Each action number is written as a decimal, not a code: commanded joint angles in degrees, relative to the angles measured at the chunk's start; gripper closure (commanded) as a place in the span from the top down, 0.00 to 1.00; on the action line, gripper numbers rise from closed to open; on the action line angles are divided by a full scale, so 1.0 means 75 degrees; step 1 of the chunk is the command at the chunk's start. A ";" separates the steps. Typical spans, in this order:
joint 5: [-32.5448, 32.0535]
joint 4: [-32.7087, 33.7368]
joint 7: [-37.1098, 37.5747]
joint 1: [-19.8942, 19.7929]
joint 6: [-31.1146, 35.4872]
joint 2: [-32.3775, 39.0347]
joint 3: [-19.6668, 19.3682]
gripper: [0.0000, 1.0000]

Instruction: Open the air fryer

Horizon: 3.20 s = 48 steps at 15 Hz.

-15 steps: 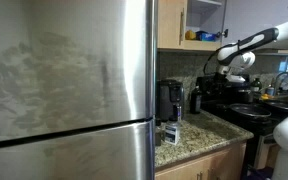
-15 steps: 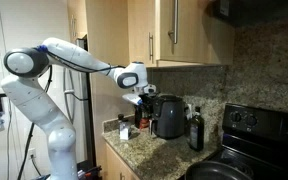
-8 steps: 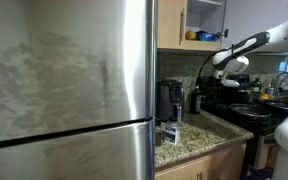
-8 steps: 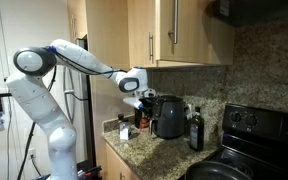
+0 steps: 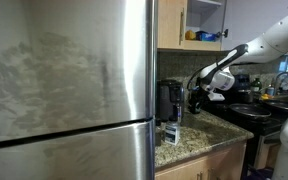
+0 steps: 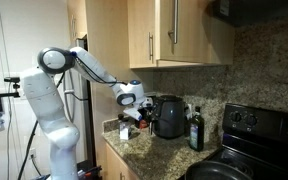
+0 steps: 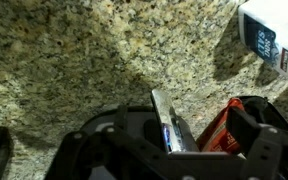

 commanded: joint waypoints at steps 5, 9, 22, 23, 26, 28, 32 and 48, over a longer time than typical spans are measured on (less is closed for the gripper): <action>0.0642 0.0840 -0.0168 0.0414 0.1637 0.1847 0.0345 1.00; 0.0600 0.0839 0.0033 0.0546 0.2113 0.2035 0.0416 1.00; 0.0765 0.1444 -0.0224 0.0611 0.3154 0.3033 0.0772 0.66; 0.0777 0.1444 -0.0235 0.0597 0.3168 0.3057 0.0784 0.59; 0.0831 0.1471 -0.0306 0.0527 0.3278 0.3191 0.0813 0.38; 0.0841 0.1478 -0.0336 0.0494 0.3413 0.3260 0.0839 0.24; 0.0902 0.1442 -0.0358 0.0442 0.3804 0.3273 0.0905 0.09; -0.0131 0.0856 0.0810 0.0758 0.1693 0.2795 0.0411 0.09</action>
